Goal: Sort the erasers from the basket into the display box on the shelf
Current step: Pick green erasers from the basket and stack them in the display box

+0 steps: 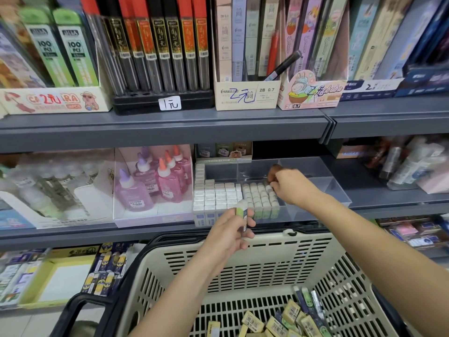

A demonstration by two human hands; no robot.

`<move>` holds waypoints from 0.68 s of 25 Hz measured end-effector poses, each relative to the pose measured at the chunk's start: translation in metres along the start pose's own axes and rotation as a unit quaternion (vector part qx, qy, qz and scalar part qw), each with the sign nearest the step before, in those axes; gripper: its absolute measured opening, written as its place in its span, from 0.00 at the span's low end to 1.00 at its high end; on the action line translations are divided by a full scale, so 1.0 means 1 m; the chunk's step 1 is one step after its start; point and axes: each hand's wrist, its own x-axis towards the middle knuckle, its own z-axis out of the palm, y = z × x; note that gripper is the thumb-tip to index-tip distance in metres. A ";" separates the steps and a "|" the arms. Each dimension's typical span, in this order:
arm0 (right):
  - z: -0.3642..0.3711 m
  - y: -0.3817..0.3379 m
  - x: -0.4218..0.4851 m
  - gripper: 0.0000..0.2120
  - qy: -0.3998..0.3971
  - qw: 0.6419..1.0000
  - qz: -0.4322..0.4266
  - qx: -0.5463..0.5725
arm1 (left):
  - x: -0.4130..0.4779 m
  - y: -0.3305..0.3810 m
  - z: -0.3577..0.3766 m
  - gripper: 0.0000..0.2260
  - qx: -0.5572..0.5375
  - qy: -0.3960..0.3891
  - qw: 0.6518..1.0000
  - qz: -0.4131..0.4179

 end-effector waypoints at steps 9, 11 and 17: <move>-0.004 -0.015 0.000 0.10 -0.080 0.995 0.056 -0.006 | -0.004 0.005 0.004 0.09 0.000 0.003 1.000 0.015; -0.004 -0.019 0.003 0.13 -0.111 0.990 0.085 0.029 | -0.006 0.006 0.004 0.10 0.002 0.006 1.000 0.016; -0.004 -0.013 0.003 0.13 -0.131 0.922 0.218 0.291 | -0.007 0.007 0.006 0.09 -0.011 0.009 1.000 0.016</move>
